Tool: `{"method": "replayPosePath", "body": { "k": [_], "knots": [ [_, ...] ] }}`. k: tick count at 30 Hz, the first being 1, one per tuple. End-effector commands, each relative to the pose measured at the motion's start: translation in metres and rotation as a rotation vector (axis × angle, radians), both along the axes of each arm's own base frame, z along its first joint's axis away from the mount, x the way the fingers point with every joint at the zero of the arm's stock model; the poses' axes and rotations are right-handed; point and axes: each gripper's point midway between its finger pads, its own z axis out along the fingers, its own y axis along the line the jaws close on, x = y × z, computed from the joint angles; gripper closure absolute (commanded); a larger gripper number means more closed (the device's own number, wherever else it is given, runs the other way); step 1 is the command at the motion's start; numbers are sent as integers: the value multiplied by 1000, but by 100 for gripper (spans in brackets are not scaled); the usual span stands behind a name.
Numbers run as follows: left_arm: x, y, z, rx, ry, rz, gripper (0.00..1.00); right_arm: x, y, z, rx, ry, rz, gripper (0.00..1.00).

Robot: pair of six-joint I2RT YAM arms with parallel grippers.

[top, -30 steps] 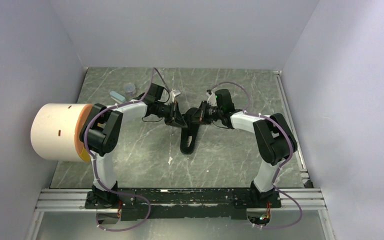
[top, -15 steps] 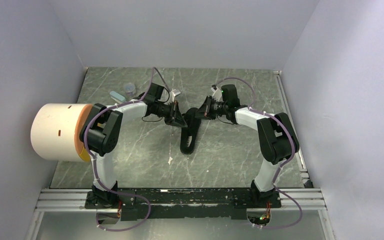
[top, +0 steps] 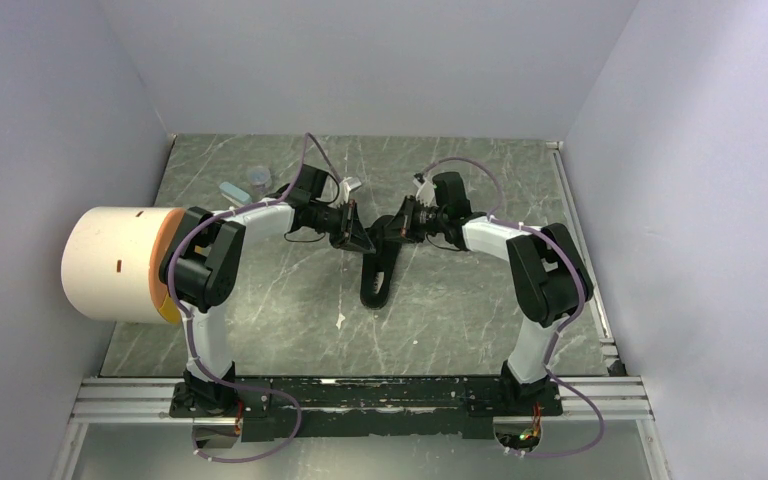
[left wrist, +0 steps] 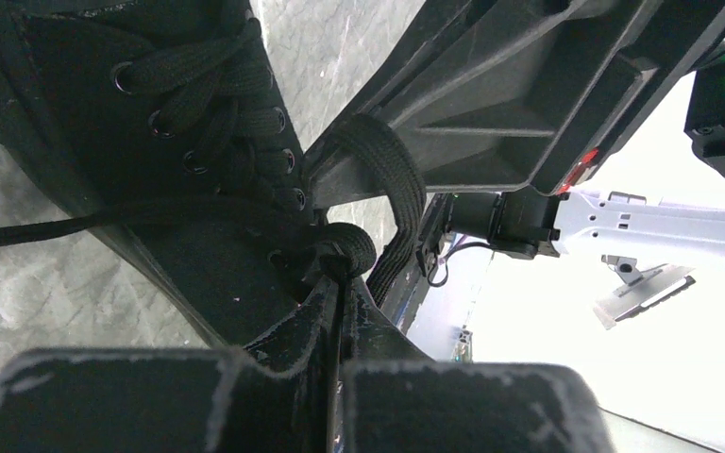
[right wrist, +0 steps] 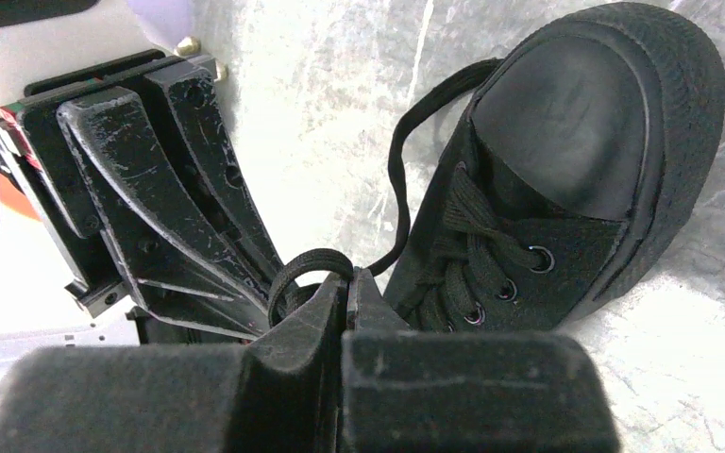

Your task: Tie the shoes

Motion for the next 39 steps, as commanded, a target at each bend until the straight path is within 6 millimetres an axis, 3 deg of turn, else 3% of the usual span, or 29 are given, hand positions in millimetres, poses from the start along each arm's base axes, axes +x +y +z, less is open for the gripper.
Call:
{"method": "replayPosePath", "body": {
  "k": [1, 15, 27, 39],
  "knots": [
    [8, -4, 20, -50, -33, -11, 95, 2, -1, -6, -15, -14, -4, 100],
    [10, -3, 19, -49, -29, -8, 95, -31, -1, -7, 20, 51, 76, 100],
    [8, -1, 20, -44, -32, -14, 95, 14, -18, 9, -69, -97, -111, 100],
    [8, -2, 21, -53, -27, -10, 95, 16, -11, 8, -59, -106, -122, 100]
  ]
}}
